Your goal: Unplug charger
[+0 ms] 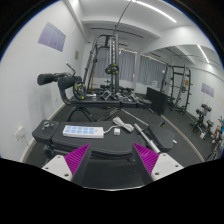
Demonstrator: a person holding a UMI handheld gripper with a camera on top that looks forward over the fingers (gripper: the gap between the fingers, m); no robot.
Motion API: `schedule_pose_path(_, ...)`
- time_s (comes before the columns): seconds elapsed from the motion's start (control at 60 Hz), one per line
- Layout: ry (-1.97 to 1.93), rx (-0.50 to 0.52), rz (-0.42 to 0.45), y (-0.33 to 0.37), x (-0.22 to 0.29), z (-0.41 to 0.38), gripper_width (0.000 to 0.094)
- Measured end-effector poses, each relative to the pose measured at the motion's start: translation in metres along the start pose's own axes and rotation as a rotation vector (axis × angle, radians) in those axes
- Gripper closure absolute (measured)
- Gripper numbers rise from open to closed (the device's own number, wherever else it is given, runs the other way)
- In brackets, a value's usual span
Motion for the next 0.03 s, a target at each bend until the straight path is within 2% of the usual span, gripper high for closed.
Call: schedule_pose_path(0.033, 0.011, -0.003, 0.0, 0.0002, -0.0005, -0.0009, 0.0082)
Point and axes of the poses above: the point between the fingertips, and its own axes, seen from behind it with the camera up: z to the right, x up, y backward, against the way the camera looks, the point moved 3 cm from there along y, backward, against the way the camera looks, and after that the axes turned 14 degrees about z, right-handed, at the moved point
